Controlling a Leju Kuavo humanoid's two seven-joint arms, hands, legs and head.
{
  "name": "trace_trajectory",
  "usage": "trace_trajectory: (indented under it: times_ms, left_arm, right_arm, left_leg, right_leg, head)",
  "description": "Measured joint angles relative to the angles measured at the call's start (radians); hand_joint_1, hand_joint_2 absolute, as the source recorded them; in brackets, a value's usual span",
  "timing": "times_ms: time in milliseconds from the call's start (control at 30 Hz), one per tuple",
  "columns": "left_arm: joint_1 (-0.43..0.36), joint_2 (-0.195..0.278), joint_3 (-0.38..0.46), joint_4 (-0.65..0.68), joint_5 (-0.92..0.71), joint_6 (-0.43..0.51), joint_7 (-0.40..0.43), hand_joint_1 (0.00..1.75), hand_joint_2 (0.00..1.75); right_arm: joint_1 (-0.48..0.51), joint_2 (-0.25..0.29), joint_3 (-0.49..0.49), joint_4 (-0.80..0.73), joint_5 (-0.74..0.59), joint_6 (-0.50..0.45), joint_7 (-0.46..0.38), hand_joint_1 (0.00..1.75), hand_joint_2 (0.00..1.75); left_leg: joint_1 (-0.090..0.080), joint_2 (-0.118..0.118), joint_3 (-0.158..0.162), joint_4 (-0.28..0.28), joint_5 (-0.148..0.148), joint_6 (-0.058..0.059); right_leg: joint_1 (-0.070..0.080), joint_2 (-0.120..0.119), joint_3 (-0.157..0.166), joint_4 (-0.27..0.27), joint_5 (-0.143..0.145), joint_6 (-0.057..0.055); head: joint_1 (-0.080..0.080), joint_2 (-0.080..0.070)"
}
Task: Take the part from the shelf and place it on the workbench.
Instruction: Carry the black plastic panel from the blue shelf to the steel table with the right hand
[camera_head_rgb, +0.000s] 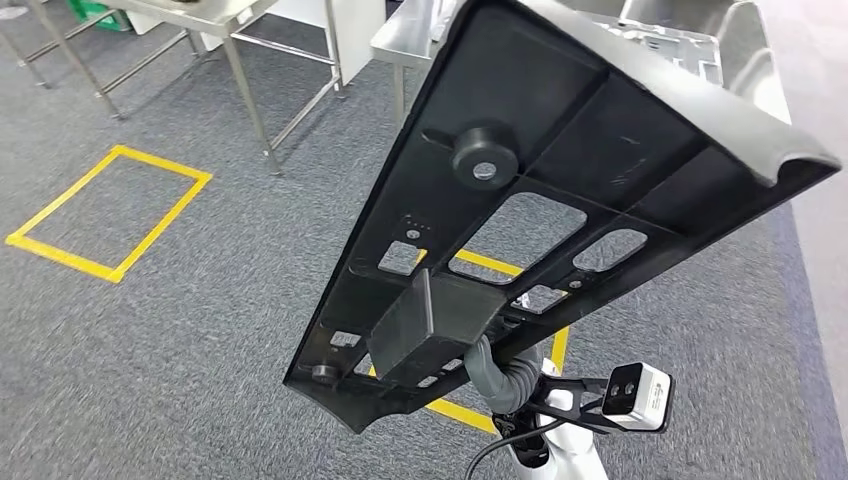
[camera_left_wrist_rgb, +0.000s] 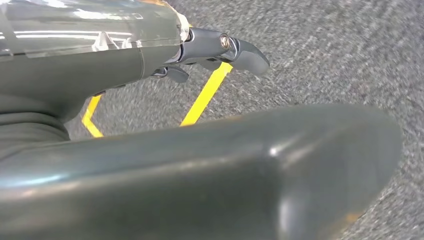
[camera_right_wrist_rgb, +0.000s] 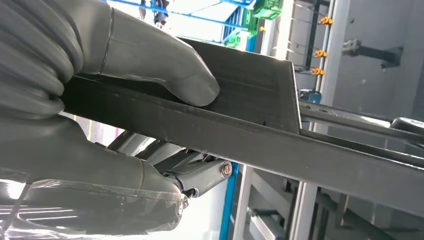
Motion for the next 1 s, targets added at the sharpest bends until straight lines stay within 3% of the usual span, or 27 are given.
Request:
trace_trajectory:
  times_ms: [67,100,133,167,233,267,300,367,400,467,533,567,600,633,667,733,800,867,900,933,1000]
  left_arm:
    - [0.004,0.000,0.000,0.000,0.005,-0.001,-0.003,0.00,0.00]
    - [0.004,0.000,0.000,0.000,0.008,-0.002,-0.006,0.00,0.00]
    - [0.003,0.000,0.001,0.000,0.011,-0.003,-0.010,0.00,0.00]
    - [0.002,0.000,0.001,0.000,0.014,-0.005,-0.014,0.00,0.00]
    - [-0.001,-0.001,0.001,0.000,0.019,-0.009,-0.021,0.00,0.00]
    - [-0.001,-0.001,0.001,0.000,0.020,-0.010,-0.022,0.00,0.00]
    - [-0.002,-0.001,0.001,0.000,0.021,-0.010,-0.022,0.00,0.00]
    - [-0.004,-0.001,0.002,0.000,0.021,-0.010,-0.019,0.00,0.00]
    - [-0.006,-0.002,0.002,0.000,0.021,-0.010,-0.018,0.00,0.00]
    - [-0.009,-0.004,0.002,0.000,0.022,-0.009,-0.016,0.00,0.00]
    - [-0.005,-0.006,0.004,0.000,0.023,-0.009,-0.014,0.00,0.00]
    - [-0.002,-0.007,0.005,0.000,0.023,-0.009,-0.013,0.00,0.00]
    - [0.000,-0.007,0.006,0.000,0.023,-0.010,-0.012,0.00,0.00]
    - [0.002,-0.007,0.007,0.000,0.023,-0.011,-0.012,0.00,0.00]
    - [0.002,-0.007,0.007,0.000,0.023,-0.012,-0.012,0.00,0.00]
    - [0.001,-0.007,0.008,0.000,0.021,-0.015,-0.013,0.00,0.00]
    - [0.001,-0.009,0.009,0.000,0.020,-0.016,-0.014,0.00,0.00]
    - [0.000,-0.011,0.009,0.000,0.021,-0.016,-0.012,0.00,0.00]
    - [-0.002,-0.013,0.010,0.000,0.021,-0.015,-0.012,0.00,0.00]
    - [-0.004,-0.015,0.010,0.000,0.021,-0.015,-0.012,0.00,0.00]
    - [-0.006,-0.018,0.010,0.000,0.022,-0.015,-0.011,0.00,0.00]
  right_arm:
    - [0.000,-0.002,0.006,0.001,-0.001,-0.002,0.000,1.75,1.75]
    - [0.000,-0.003,0.009,0.002,-0.001,-0.006,0.000,1.75,1.75]
    - [0.000,-0.004,0.014,0.003,-0.001,-0.010,0.000,1.75,1.75]
    - [-0.001,-0.004,0.019,0.004,-0.001,-0.015,0.000,1.75,1.75]
    - [-0.004,-0.005,0.030,0.006,-0.004,-0.025,0.000,1.75,1.75]
    - [-0.008,-0.005,0.036,0.008,-0.006,-0.029,0.000,1.75,1.75]
    - [-0.011,-0.005,0.042,0.010,-0.010,-0.033,0.000,1.75,1.75]
    - [-0.016,-0.006,0.051,0.015,-0.016,-0.039,0.000,1.75,1.75]
    - [-0.017,-0.007,0.053,0.017,-0.019,-0.043,0.000,1.75,1.75]
    - [-0.022,-0.009,0.060,0.021,-0.023,-0.047,0.000,1.75,1.75]
    - [-0.027,-0.009,0.068,0.028,-0.025,-0.048,0.000,1.75,1.75]
    - [-0.027,-0.010,0.071,0.031,-0.025,-0.048,0.000,1.75,1.75]
    - [-0.027,-0.011,0.072,0.034,-0.025,-0.049,0.000,1.75,1.75]
    - [-0.027,-0.013,0.073,0.037,-0.025,-0.051,0.000,1.75,1.75]
    - [-0.027,-0.015,0.074,0.038,-0.025,-0.052,0.000,1.75,1.75]
    - [-0.028,-0.018,0.078,0.039,-0.026,-0.056,0.000,1.75,1.75]
    - [-0.029,-0.020,0.083,0.039,-0.027,-0.062,0.000,1.75,1.75]
    - [-0.029,-0.022,0.086,0.039,-0.027,-0.068,0.000,1.75,1.75]
    - [-0.029,-0.024,0.086,0.039,-0.027,-0.070,0.000,1.75,1.75]
    - [-0.030,-0.026,0.087,0.039,-0.027,-0.072,0.000,1.75,1.75]
    - [-0.032,-0.029,0.088,0.039,-0.027,-0.073,0.000,1.75,1.75]
  left_leg:
    - [-0.002,0.028,0.000,0.001,-0.003,0.001]
    - [-0.003,0.041,0.000,0.002,-0.004,0.000]
    - [-0.003,0.054,0.001,0.002,-0.006,-0.001]
    - [-0.003,0.065,0.004,0.002,-0.008,-0.003]
    - [-0.005,0.083,0.011,0.002,-0.013,-0.010]
    - [-0.006,0.091,0.014,0.002,-0.015,-0.015]
    - [-0.007,0.099,0.017,0.002,-0.017,-0.021]
    - [-0.007,0.114,0.023,-0.001,-0.019,-0.034]
    - [-0.006,0.106,0.025,0.003,-0.025,-0.040]
    - [-0.002,0.061,0.005,0.059,-0.065,-0.048]
    - [0.001,0.020,-0.057,0.193,-0.133,-0.052]
    - [0.001,0.014,-0.091,0.258,-0.157,-0.054]
    - [0.001,0.012,-0.112,0.294,-0.160,-0.055]
    - [0.001,0.011,-0.114,0.289,-0.142,-0.054]
    - [0.002,0.007,-0.096,0.242,-0.105,-0.052]
    - [0.005,-0.029,-0.035,0.097,-0.035,-0.048]
    - [0.006,-0.061,-0.002,0.021,-0.015,-0.040]
    - [0.004,-0.052,0.000,0.017,-0.015,-0.030]
    - [0.005,-0.041,0.001,0.014,-0.013,-0.023]
    - [0.006,-0.030,0.003,0.010,-0.010,-0.015]
    - [0.006,-0.005,0.005,0.005,-0.008,-0.003]
  right_leg:
    - [-0.005,-0.017,-0.063,0.122,-0.045,0.006]
    - [-0.007,-0.020,-0.070,0.137,-0.040,0.008]
    - [-0.008,-0.024,-0.056,0.110,-0.018,0.008]
    - [-0.008,-0.034,-0.021,0.044,0.017,0.006]
    - [-0.003,-0.074,0.056,-0.100,0.068,-0.004]
    - [0.001,-0.089,0.078,-0.141,0.078,-0.009]
    - [0.005,-0.095,0.084,-0.156,0.079,-0.014]
    - [0.006,-0.076,0.083,-0.158,0.082,-0.023]
    - [0.003,-0.066,0.085,-0.163,0.084,-0.028]
    - [-0.004,-0.045,0.089,-0.172,0.091,-0.038]
    - [-0.004,-0.022,0.088,-0.173,0.093,-0.044]
    - [-0.003,-0.008,0.087,-0.172,0.093,-0.045]
    - [-0.002,0.007,0.087,-0.170,0.093,-0.045]
    - [-0.001,0.022,0.087,-0.168,0.092,-0.044]
    - [-0.001,0.037,0.088,-0.165,0.091,-0.043]
    - [-0.001,0.062,0.086,-0.156,0.087,-0.036]
    - [-0.002,0.084,0.079,-0.151,0.087,-0.025]
    - [-0.005,0.105,0.072,-0.151,0.091,-0.012]
    - [-0.006,0.103,0.070,-0.149,0.090,-0.006]
    - [-0.004,0.083,0.063,-0.136,0.081,-0.001]
    - [-0.003,0.021,0.022,-0.051,0.031,0.007]
  head:
    - [0.000,0.000]
    - [0.000,0.000]
    - [0.000,0.000]
    - [0.000,0.000]
    - [0.000,0.000]
    - [0.000,0.000]
    - [0.000,0.000]
    - [0.000,0.000]
    - [0.000,0.000]
    - [0.000,0.000]
    - [0.000,0.000]
    - [0.000,0.000]
    - [0.000,0.000]
    - [0.000,0.000]
    - [0.000,0.000]
    - [0.000,0.000]
    - [0.000,0.000]
    - [0.000,0.000]
    - [0.000,0.000]
    - [0.000,0.000]
    - [0.001,0.000]
